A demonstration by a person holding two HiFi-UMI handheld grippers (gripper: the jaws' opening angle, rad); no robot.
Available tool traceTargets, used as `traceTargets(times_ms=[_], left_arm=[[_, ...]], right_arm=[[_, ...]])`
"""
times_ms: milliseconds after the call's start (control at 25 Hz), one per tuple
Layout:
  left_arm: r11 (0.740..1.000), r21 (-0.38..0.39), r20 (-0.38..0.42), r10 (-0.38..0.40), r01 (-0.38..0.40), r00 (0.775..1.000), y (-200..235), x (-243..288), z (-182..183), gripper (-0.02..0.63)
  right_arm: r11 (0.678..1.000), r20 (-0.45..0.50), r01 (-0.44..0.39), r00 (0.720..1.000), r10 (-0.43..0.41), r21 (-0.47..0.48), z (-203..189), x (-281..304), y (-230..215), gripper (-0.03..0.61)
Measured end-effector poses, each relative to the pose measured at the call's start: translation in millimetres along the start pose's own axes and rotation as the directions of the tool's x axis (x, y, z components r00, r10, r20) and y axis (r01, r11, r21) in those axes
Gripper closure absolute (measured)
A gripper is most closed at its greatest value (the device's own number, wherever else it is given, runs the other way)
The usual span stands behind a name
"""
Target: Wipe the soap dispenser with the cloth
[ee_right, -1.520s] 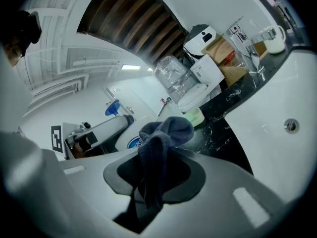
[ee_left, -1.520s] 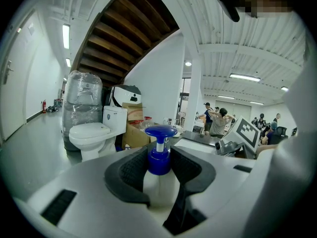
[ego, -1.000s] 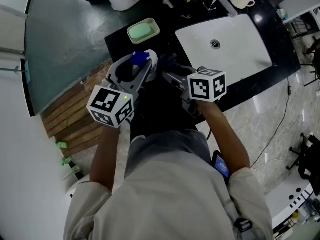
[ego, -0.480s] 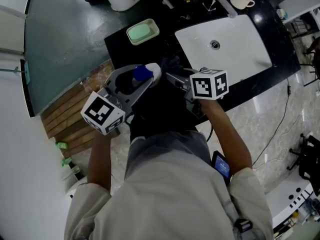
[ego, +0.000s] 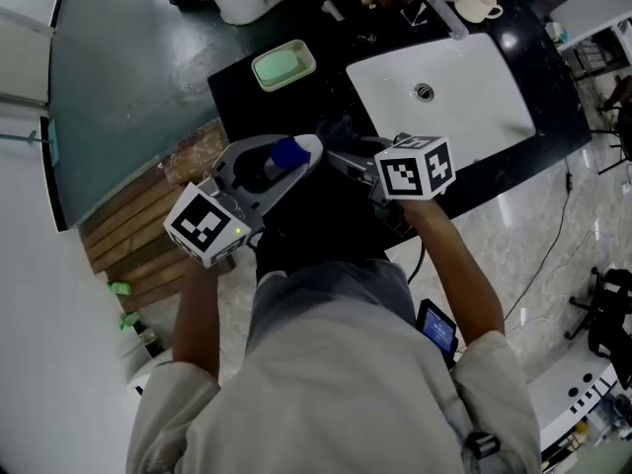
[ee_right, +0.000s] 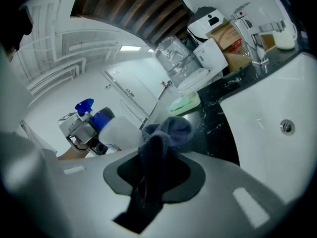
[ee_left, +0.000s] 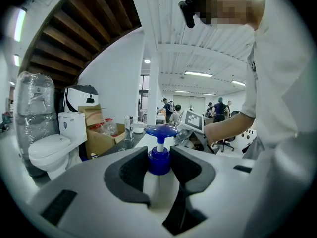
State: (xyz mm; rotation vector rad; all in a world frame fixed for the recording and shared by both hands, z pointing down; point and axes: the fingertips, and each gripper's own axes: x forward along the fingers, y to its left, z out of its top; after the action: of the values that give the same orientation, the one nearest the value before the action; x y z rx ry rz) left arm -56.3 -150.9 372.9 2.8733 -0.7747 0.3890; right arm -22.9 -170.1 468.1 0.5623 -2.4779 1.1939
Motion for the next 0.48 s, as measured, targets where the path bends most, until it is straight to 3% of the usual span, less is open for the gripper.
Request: traceTargets(times_ms=[160, 480], left_arm=[[1.0, 0.003, 0.009, 0.005, -0.005, 1.0, 2.2, 0.2, 2.9, 0.471], [1.0, -0.006, 0.008, 0.007, -0.006, 1.0, 2.2, 0.1, 3.1, 0.471]], right_arm=[[0.997, -0.004, 0.0, 1.0, -0.001, -0.072, 7.2, -5.5, 10.6, 0.502], [0.994, 0.032, -0.019, 0.999, 0.023, -0.11, 20.9, -15.9, 25.1, 0.503]])
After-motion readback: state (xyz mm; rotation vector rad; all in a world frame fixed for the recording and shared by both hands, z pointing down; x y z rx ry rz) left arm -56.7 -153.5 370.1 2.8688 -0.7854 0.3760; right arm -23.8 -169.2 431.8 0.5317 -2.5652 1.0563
